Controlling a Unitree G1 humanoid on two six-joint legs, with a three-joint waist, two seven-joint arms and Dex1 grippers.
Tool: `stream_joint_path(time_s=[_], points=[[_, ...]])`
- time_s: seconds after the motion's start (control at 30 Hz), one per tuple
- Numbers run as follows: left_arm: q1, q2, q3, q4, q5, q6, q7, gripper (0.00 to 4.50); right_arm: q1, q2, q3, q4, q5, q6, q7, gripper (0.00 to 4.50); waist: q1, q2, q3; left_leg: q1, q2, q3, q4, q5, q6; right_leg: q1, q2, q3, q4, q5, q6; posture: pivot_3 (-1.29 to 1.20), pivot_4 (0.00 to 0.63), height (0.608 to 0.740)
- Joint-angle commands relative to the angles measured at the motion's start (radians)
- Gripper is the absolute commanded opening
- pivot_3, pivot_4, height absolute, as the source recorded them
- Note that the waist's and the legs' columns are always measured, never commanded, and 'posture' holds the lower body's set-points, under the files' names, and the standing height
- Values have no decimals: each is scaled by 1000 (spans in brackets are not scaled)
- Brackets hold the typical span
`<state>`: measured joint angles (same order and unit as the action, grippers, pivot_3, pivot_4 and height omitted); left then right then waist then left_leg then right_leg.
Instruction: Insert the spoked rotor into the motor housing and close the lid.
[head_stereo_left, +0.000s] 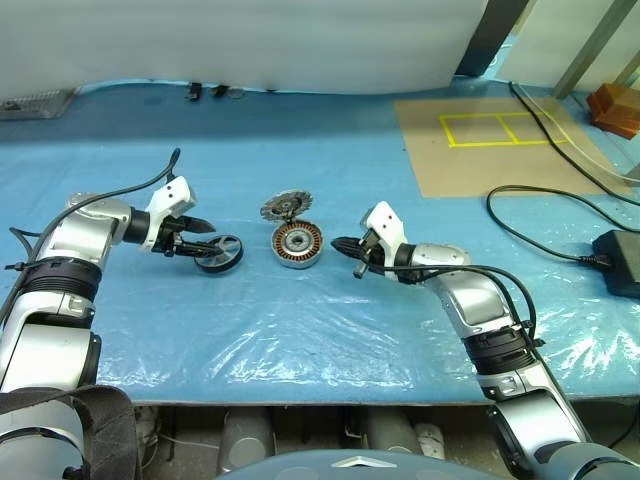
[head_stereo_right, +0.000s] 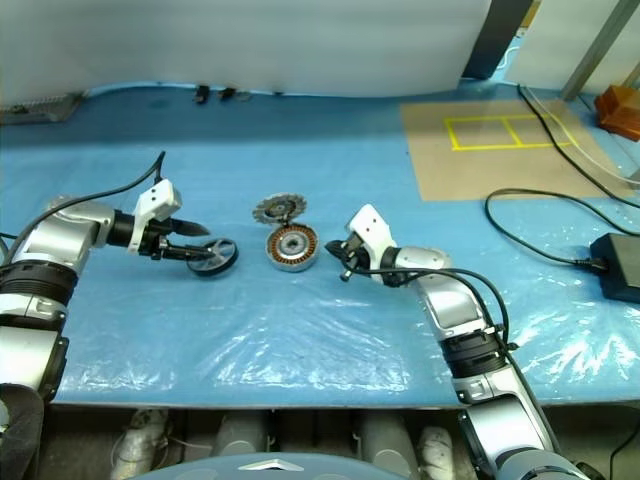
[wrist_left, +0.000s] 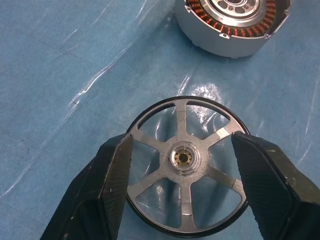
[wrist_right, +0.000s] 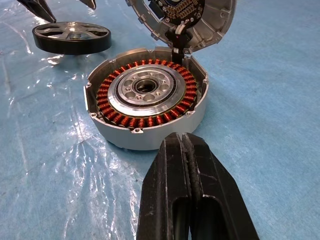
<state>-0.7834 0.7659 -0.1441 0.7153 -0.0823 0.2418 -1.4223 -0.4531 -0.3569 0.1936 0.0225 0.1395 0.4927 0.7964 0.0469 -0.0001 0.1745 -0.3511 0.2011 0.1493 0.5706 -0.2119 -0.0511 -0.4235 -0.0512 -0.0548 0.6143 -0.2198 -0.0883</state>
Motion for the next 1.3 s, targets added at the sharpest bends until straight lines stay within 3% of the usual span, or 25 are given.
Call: stream_joint_path(time_s=[0.03, 0.87, 1.13, 1.3], points=[[5, 5, 1, -19, 7, 12, -2, 3293, 2, -2, -16, -32, 16, -11, -10, 0, 0, 0, 0, 0, 0, 0, 0, 0, 0, 0, 0, 0, 0, 0, 0, 0, 150, 740], [23, -21, -15, 30, 70, -27, 37, 3293, -1, -7, -20, -25, 19, -19, -18, 0, 0, 0, 0, -1, 0, 0, 0, 0, 0, 0, 0, 0, 0, 0, 0, 0, 150, 740], [2, -21, 0, 46, 67, -65, 47, 1313, -5, -10, -23, -8, 16, -29, -18, 0, 6, 0, 0, 0, 0, 0, 0, 0, 0, 1, 0, 0, 0, 0, 0, 0, 150, 740], [14, -35, 35, 10, 9, -37, 16, 1313, 13, -22, -37, -20, 22, -26, -22, 0, 8, 0, 0, 0, -1, 0, 0, 0, 0, 2, -1, 0, 0, 0, 0, 0, 150, 740]])
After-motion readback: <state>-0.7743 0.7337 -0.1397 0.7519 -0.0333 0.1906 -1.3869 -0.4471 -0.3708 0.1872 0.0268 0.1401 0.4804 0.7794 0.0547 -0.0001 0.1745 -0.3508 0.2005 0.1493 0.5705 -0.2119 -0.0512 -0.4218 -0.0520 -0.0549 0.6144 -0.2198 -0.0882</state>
